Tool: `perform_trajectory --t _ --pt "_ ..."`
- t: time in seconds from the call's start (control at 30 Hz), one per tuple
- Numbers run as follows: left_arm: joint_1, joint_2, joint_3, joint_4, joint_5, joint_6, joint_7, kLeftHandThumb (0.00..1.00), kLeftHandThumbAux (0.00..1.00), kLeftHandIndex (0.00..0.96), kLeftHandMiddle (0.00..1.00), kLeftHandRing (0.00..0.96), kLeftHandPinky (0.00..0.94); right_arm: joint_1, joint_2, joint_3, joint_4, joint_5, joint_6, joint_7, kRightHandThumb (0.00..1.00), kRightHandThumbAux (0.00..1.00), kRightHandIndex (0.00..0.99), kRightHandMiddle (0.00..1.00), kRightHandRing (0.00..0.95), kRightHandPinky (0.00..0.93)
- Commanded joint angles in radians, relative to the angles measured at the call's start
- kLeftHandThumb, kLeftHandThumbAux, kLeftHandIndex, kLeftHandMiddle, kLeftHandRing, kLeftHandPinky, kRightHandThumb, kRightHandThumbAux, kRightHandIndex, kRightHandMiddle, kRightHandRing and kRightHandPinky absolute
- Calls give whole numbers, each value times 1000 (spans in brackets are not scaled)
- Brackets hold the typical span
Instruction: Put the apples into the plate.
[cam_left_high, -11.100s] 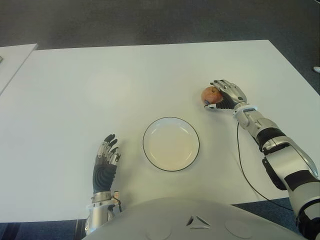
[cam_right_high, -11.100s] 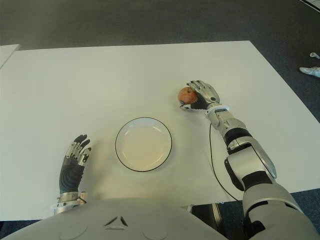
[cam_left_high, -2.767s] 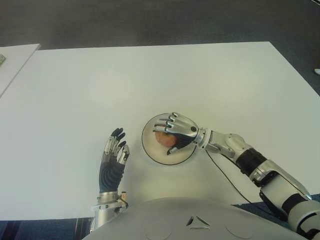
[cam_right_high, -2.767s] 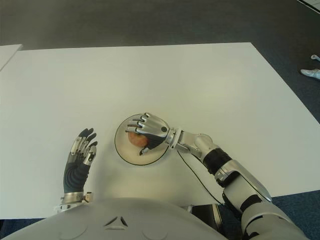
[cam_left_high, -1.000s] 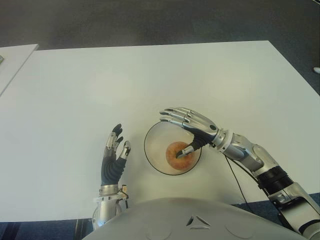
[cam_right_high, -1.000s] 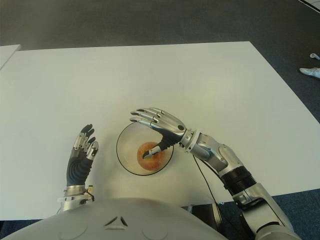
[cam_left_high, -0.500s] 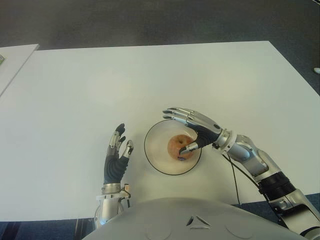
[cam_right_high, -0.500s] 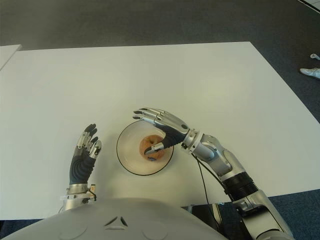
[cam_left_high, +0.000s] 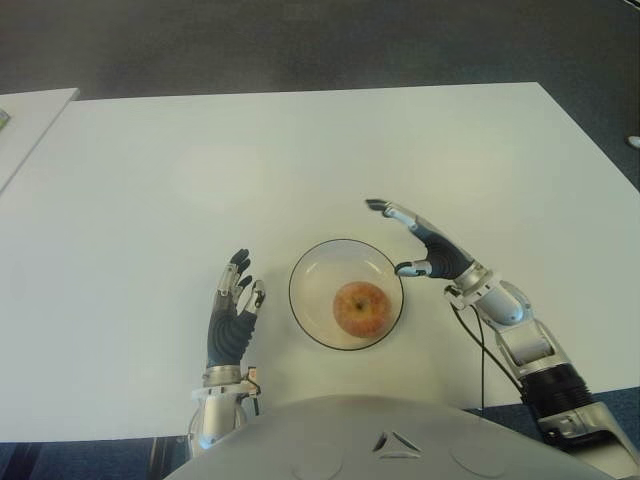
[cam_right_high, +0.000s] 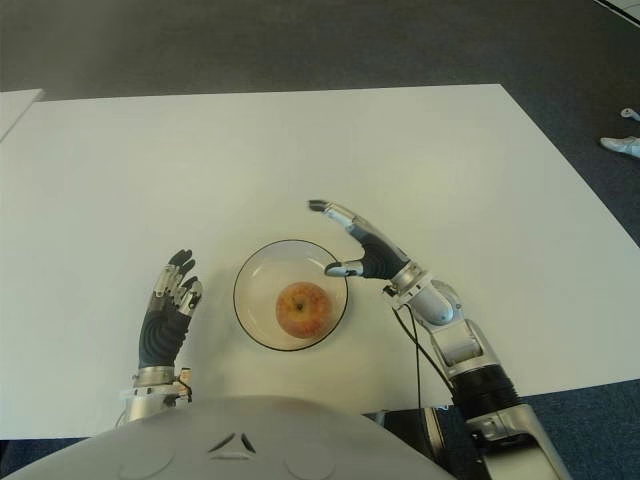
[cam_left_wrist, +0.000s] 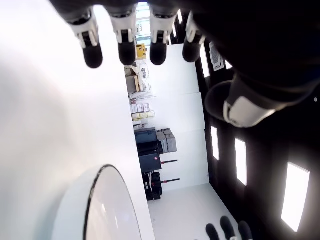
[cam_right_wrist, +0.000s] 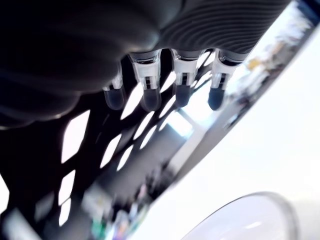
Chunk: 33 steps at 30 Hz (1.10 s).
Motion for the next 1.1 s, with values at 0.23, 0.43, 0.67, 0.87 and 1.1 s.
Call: perform_trajectory --t 0.23,0.43,0.67,0.87,1.1 --pt "-7 1 11 -7 -40 30 -5 136 538 92 138 162 207 148 121 -210 58 381 228 77 118 479 49 46 18 28" --pt "-32 -14 25 4 -71 53 6 128 544 96 127 145 183 221 218 -266 5 424 307 6 142 526 89 92 54 90" --pt "-58 -23 43 28 -97 55 1 130 549 103 117 139 193 257 283 -288 -26 401 339 -23 159 530 119 112 73 104" --pt "-67 -13 58 32 -112 68 -8 112 549 89 84 98 132 273 297 -291 -49 364 351 -27 163 516 123 105 63 82" --pt "-64 -13 74 31 -111 78 -2 99 541 83 66 73 121 293 304 -279 -61 319 327 -13 166 520 137 93 46 65"
